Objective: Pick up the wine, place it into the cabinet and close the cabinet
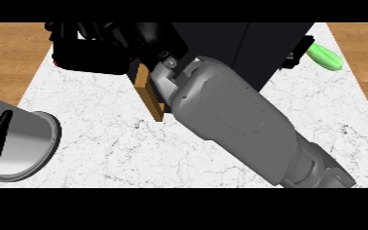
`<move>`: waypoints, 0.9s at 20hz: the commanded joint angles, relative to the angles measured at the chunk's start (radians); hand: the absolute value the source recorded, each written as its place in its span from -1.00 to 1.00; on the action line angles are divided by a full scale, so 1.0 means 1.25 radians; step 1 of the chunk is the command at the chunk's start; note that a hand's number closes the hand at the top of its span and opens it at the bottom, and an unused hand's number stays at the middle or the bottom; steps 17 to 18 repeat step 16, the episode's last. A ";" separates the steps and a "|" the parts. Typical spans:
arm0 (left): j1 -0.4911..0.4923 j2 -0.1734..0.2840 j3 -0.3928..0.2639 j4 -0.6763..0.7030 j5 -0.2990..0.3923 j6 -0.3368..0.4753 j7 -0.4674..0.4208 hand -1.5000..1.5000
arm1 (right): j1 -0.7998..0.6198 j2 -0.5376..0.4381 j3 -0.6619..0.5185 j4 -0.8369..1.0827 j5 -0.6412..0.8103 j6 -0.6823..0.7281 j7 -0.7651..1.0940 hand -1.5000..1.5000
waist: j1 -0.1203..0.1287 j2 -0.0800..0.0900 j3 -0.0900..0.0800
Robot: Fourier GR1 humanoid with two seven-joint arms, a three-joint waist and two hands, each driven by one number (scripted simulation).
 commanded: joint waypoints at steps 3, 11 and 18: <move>-0.043 -0.020 -0.005 -0.018 -0.027 0.042 0.042 -1.00 | -0.025 0.000 -0.057 0.150 0.006 0.043 -0.086 1.00 | -0.003 0.007 0.001; -0.076 -0.036 -0.010 0.022 -0.033 0.029 0.038 -1.00 | 0.014 -0.073 -0.058 0.232 0.056 0.102 -0.192 1.00 | -0.004 0.017 0.000; -0.070 -0.016 0.014 0.008 -0.008 0.008 0.065 -1.00 | 0.015 -0.086 -0.076 0.232 0.056 0.104 -0.200 1.00 | 0.004 0.012 0.000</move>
